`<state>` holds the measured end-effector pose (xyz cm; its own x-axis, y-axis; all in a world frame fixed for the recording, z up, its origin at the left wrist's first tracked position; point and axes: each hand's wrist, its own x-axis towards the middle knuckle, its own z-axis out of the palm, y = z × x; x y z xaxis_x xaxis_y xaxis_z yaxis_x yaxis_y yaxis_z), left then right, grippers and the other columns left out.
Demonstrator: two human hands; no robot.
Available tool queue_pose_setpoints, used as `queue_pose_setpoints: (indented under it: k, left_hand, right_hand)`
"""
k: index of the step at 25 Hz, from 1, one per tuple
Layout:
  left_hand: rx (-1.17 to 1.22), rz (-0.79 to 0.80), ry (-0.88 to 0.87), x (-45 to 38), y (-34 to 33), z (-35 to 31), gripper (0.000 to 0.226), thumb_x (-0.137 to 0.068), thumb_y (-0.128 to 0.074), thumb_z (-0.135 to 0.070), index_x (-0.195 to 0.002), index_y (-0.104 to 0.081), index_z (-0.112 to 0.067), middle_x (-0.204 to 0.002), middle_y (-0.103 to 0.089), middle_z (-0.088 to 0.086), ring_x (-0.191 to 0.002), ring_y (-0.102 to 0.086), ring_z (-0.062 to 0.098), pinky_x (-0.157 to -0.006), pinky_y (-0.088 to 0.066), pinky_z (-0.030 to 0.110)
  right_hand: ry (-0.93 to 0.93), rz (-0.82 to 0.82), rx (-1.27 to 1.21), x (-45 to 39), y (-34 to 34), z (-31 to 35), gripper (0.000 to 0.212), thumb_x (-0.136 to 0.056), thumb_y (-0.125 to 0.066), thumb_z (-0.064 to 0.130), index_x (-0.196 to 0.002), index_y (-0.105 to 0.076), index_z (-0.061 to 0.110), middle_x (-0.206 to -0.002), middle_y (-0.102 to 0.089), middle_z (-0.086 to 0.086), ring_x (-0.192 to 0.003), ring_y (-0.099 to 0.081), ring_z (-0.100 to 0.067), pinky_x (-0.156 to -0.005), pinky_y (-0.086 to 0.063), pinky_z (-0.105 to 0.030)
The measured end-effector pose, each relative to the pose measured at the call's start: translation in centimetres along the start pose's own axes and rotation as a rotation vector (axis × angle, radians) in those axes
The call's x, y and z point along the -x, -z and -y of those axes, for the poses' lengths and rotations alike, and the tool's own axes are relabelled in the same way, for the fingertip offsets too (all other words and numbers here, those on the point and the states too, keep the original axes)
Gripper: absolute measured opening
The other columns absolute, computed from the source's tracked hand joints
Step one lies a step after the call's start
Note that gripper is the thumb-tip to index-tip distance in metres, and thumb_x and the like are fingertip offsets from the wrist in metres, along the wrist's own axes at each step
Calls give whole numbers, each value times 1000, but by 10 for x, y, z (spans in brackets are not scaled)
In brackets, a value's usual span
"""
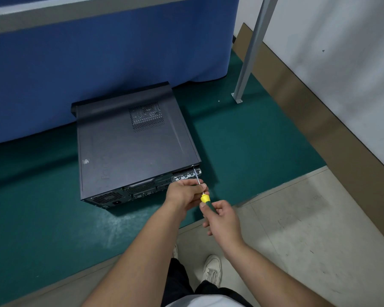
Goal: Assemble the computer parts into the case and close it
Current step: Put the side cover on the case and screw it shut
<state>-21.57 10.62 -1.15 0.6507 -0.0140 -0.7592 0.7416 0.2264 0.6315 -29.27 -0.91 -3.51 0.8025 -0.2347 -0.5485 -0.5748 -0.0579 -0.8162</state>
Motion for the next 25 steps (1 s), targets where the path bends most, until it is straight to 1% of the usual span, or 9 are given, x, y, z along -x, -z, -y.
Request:
queue_pose_setpoints:
  k: [2,4,7,10,13,15,17,21,25]
  left_hand:
    - [-176,-57,-83,2,-1,-3,17,-88,-80,-13,-101,-73,-3,-89,-79,12,-75,-76,21,-67,-63,32]
    - [-582,-220,-357,0,2,-8,17,-93,-74,-27,-92,-74,-10,-85,-77,4,-77,-71,21,-72,-60,36]
    - [-1111,-449,-833,-7,15,-23,22,-99,-62,-22,-120,-70,-18,-119,-68,5,-113,-61,29,-92,-49,41]
    - [-1466,-368,-750,-26,36,-37,49,-107,-46,-31,-155,-40,-36,-166,-31,-2,-154,-24,32,-123,-23,50]
    - [-1552,-270,-664,-41,49,-35,50,-110,-29,-46,-160,-24,-45,-172,-14,-6,-158,-8,31,-127,-7,54]
    - [-1557,-281,-675,-44,51,-30,50,-111,-24,-47,-160,-20,-46,-172,-12,-6,-159,-6,31,-127,-5,55]
    - [-1561,-301,-695,-47,51,-26,50,-111,-23,-47,-160,-18,-47,-172,-11,-6,-159,-6,31,-127,-4,55]
    - [-1564,-338,-710,-50,50,-22,50,-111,-21,-46,-160,-16,-47,-172,-10,-7,-159,-5,30,-127,-2,54]
    - [-1562,-330,-719,-50,51,-22,50,-111,-22,-46,-160,-17,-47,-172,-11,-6,-159,-6,30,-127,-3,54]
  right_hand:
    - [-131,87,-151,-1,3,5,24,-96,-69,32,-88,-64,10,-70,-64,-2,-53,-58,-13,-44,-42,-25]
    - [-332,199,-363,-3,7,10,25,-97,-66,34,-87,-65,12,-68,-59,-2,-52,-51,-13,-43,-35,-23]
    - [-464,294,-547,-2,9,12,27,-97,-64,37,-90,-66,11,-67,-57,0,-50,-46,-10,-41,-33,-21]
    - [-155,147,-180,-2,3,13,31,-96,-67,41,-94,-60,11,-75,-63,-4,-47,-51,-12,-40,-39,-26]
    - [154,-45,224,-6,1,9,30,-91,-74,42,-87,-58,17,-67,-65,-1,-50,-64,-16,-46,-53,-37]
    - [186,-66,329,-9,0,6,30,-93,-69,44,-82,-61,18,-65,-66,-3,-54,-65,-20,-51,-53,-40]
    - [43,39,66,-12,1,10,31,-97,-67,38,-83,-66,11,-65,-65,-5,-46,-55,-17,-43,-46,-34]
    - [-492,372,-681,-18,15,17,31,-94,-69,33,-96,-68,2,-70,-56,-5,-44,-43,-7,-34,-32,-18]
    - [-294,237,-404,-15,6,15,39,-95,-71,39,-99,-63,1,-72,-66,-13,-51,-56,-15,-43,-47,-25]
